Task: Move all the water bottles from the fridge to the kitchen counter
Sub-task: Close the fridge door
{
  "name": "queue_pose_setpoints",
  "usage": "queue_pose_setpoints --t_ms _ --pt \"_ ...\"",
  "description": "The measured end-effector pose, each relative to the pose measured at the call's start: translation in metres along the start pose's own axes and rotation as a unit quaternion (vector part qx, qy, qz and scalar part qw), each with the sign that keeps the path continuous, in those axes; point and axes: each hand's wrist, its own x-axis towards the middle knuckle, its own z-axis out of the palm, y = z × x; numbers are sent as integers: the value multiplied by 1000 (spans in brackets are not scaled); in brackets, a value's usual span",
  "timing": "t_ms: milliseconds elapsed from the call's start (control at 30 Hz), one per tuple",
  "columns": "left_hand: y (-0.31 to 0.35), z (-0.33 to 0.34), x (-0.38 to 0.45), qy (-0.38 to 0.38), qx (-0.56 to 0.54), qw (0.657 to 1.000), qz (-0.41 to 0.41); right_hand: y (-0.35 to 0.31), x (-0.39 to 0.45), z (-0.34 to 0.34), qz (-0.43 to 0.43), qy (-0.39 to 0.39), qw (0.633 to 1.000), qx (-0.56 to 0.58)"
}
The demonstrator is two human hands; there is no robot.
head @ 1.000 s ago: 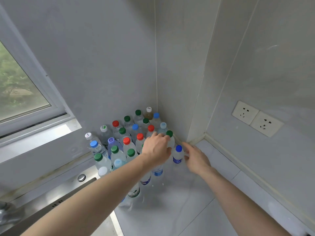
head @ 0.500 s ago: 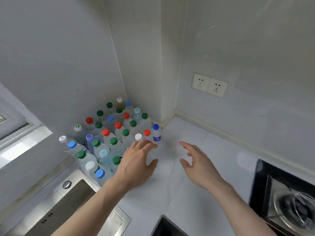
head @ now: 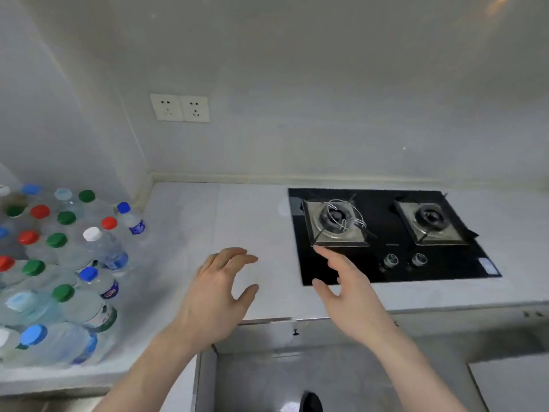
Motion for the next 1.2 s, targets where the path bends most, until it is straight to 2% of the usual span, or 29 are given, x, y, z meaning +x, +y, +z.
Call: queue_pose_setpoints --t_ms 267,467,833,1067,1200 --pt "128 47 17 -78 -12 982 173 63 -120 -92 105 157 982 18" --pt "264 119 -10 -138 -31 944 299 131 -261 -159 185 270 945 -9" --pt "479 255 -120 -215 -65 887 403 249 -490 -264 276 367 888 -42" --pt "579 316 -158 -257 -64 847 460 302 -581 -311 320 409 854 -37" --pt "644 360 -166 -279 -76 815 502 340 -630 -341 358 454 815 -34"
